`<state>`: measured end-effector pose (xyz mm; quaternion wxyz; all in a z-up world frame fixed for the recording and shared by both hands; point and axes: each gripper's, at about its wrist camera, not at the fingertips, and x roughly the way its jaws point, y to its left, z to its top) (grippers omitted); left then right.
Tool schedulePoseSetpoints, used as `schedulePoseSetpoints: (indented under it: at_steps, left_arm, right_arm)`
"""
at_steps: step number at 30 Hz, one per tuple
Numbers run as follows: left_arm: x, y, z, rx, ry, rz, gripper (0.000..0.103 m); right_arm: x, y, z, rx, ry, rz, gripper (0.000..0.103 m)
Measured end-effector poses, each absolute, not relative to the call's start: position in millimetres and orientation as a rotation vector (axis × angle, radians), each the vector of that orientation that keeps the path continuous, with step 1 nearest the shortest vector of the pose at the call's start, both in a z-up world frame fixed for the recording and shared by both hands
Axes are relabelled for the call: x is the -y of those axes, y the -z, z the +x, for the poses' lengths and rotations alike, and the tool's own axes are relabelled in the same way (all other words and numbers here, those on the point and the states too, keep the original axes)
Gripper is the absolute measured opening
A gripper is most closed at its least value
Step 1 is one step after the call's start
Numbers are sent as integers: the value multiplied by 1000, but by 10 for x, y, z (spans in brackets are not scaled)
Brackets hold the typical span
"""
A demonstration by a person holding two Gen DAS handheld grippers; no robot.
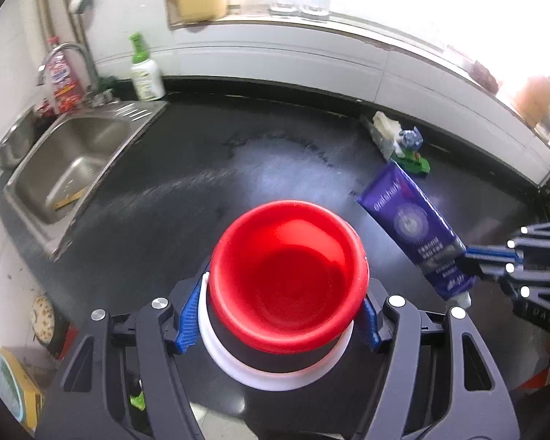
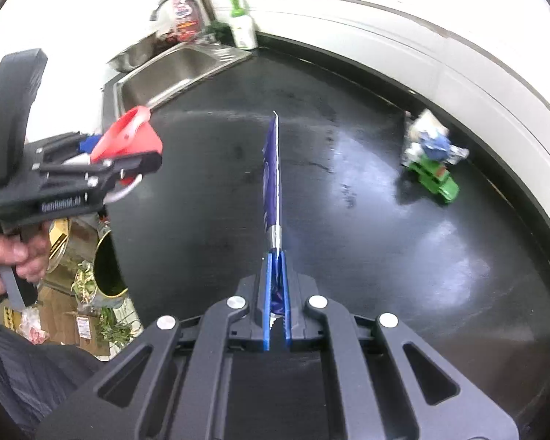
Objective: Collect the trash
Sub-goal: 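Carry bucket and toothpaste tube to the black bin and open both tools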
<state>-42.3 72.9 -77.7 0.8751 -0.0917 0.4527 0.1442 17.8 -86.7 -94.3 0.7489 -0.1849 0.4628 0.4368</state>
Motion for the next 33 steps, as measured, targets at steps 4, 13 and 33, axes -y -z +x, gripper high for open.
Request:
schedulePoseSetpoints:
  at_steps: [4, 13, 33]
  left_arm:
    - [-819, 755, -868, -938, -342, -212, 65]
    - [-1255, 708, -1738, -920, -491, -270, 65]
    - [-2366, 1312, -3972, -957, -890, -535, 65]
  right_arm:
    - [645, 892, -85, -997, -988, -423, 6]
    - [-83, 748, -764, -947, -1110, -500, 6]
    - [-2269, 1408, -2612, -1076, -1489, -739, 6]
